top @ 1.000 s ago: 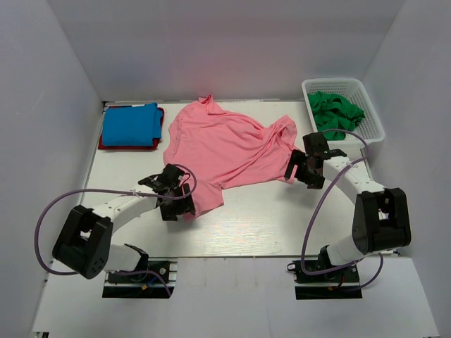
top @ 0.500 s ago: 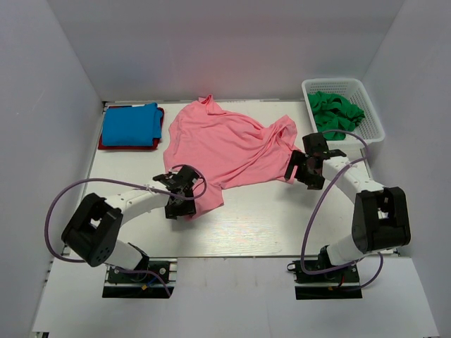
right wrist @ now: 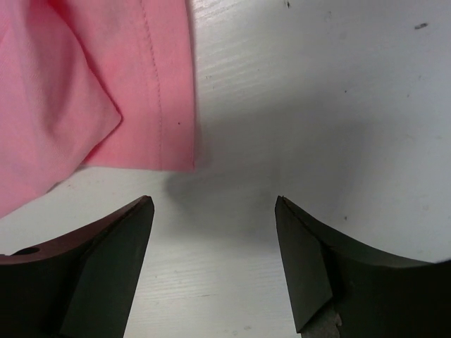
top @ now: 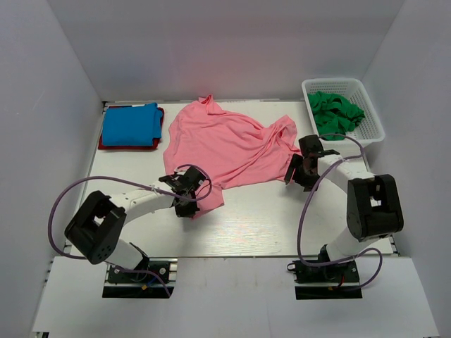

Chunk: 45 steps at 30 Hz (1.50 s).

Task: Fold and stack the t-shirts
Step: Flatten out the tshirt

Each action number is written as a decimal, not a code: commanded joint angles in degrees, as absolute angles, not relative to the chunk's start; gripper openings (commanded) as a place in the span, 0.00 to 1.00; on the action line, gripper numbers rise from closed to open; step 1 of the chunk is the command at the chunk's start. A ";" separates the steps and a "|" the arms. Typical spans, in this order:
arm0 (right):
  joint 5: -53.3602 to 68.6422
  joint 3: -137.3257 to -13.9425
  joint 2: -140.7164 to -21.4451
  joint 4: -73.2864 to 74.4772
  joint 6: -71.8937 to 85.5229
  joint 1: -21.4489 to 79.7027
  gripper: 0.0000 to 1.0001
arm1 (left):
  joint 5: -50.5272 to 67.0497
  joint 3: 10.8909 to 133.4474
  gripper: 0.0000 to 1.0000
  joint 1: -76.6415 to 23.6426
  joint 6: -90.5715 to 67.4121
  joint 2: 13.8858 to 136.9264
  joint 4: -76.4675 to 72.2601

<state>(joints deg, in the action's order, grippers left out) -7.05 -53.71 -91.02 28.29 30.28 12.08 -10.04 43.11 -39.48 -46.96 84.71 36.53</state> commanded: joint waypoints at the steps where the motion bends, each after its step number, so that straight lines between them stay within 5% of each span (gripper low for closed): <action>1: -7.74 -55.46 -92.72 24.61 31.55 12.56 0.75 | -10.37 37.88 0.00 -39.90 -48.96 89.74 38.32; 10: -5.55 -57.66 -97.91 19.43 33.13 12.39 0.57 | -11.07 37.88 0.00 -39.90 -48.96 85.26 38.84; 14: -3.61 -57.75 -98.88 18.90 33.66 12.39 0.20 | -12.65 37.88 0.00 -39.90 -49.48 84.03 40.16; 15: -2.91 -57.83 -98.79 19.24 33.66 12.39 0.18 | -12.66 37.88 0.00 -39.90 -49.48 84.02 40.17; 20: -3.08 -56.78 -96.77 21.62 33.31 12.57 0.25 | -13.18 38.41 0.00 -39.90 -49.48 82.97 40.87; 22: -3.43 -55.90 -95.80 22.24 33.14 12.39 0.36 | -13.18 38.41 0.00 -39.90 -49.48 82.97 40.87; 31: -2.38 -56.86 -97.03 22.24 32.26 13.10 0.38 | -14.23 38.41 0.00 -39.90 -50.01 82.97 41.40; 32: -2.03 -57.13 -97.38 22.06 32.17 13.36 0.36 | -14.24 38.41 0.00 -39.90 -50.01 82.97 41.40; 36: -1.67 -57.83 -98.09 22.23 32.43 13.97 0.00 | -14.24 39.10 0.00 -39.90 -50.54 81.66 41.40; 45: -5.36 -61.15 -87.90 22.93 28.58 13.62 0.00 | -28.71 56.13 0.00 -39.90 -50.98 71.38 48.61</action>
<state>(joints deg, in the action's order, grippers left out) -3.42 -56.58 -94.04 22.52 31.38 13.67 -19.27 47.64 -39.77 -50.92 78.48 46.48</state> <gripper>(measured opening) 0.006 0.009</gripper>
